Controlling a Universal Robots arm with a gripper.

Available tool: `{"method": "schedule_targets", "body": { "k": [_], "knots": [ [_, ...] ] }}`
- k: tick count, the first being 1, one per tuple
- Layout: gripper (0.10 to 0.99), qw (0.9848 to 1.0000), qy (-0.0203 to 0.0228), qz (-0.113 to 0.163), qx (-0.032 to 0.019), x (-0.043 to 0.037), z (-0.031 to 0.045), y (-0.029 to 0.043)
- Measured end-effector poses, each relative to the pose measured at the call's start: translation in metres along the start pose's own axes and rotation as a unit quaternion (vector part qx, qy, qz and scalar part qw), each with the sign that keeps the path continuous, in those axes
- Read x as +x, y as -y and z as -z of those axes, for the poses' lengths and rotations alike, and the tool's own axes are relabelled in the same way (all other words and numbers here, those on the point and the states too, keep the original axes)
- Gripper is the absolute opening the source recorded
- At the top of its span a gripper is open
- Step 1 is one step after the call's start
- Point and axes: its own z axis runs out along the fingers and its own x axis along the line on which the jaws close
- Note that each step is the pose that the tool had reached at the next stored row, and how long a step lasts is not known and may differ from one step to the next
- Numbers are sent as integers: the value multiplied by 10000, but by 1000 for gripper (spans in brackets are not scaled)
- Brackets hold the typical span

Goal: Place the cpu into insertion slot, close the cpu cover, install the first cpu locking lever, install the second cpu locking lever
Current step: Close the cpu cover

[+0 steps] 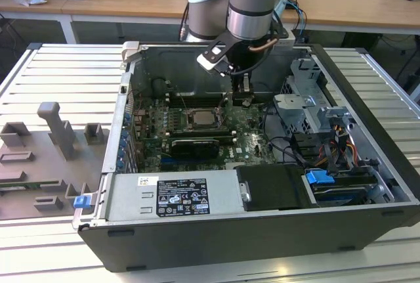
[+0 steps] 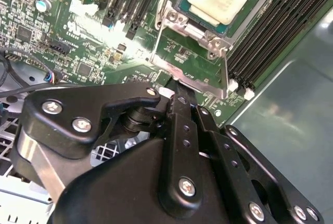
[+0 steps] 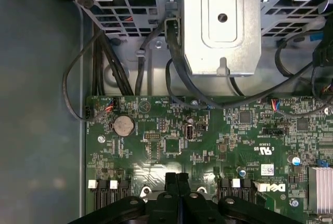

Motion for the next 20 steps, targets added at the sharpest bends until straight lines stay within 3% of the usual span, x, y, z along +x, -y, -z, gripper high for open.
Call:
{"method": "schedule_targets", "body": {
  "k": [12,20],
  "knots": [
    [106,10000,0,0,0,-1,6,161],
    [106,10000,0,0,0,-1,11,307]
  ]
}}
